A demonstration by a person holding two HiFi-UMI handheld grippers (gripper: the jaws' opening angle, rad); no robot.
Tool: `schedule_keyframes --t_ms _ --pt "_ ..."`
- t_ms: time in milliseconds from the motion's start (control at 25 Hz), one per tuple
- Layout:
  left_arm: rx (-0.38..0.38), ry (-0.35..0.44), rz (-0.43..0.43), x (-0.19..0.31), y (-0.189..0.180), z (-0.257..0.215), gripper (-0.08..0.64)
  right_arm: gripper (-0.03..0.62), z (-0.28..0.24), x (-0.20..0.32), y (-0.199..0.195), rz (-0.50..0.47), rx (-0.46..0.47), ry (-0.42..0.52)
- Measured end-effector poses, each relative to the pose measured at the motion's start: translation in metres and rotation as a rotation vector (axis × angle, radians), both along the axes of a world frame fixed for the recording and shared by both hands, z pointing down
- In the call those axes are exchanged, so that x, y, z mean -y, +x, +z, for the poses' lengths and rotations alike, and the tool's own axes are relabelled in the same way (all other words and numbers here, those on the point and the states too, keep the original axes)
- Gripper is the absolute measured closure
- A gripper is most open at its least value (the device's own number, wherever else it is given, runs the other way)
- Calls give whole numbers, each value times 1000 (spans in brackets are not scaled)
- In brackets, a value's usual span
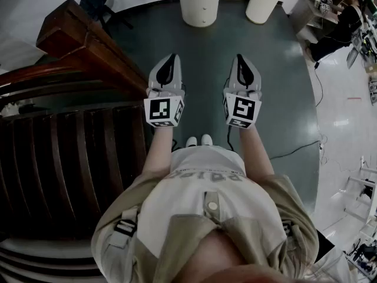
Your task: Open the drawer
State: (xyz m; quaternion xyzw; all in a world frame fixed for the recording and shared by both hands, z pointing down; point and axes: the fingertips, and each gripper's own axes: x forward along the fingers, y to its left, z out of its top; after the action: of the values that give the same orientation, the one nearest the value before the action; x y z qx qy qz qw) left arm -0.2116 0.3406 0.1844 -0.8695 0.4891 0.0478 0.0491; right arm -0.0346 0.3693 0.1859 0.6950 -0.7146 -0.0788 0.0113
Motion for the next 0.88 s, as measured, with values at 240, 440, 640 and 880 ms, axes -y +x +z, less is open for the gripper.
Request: schedule_keyframes --t_ms 240,440,640,880 --pt "-3 1 -6 3 1 -2 555 594 -4 1 4 -2 1 18" --pt "-5 -3 -10 4 3 -1 555 594 -4 1 6 -3 -2 19" --pt "-7 -10 -11 5 7 1 555 594 -1 3 11 -7 4 13" --pt "-31 -26 4 10 8 -1 465 443 -4 7 18 -68 118 43"
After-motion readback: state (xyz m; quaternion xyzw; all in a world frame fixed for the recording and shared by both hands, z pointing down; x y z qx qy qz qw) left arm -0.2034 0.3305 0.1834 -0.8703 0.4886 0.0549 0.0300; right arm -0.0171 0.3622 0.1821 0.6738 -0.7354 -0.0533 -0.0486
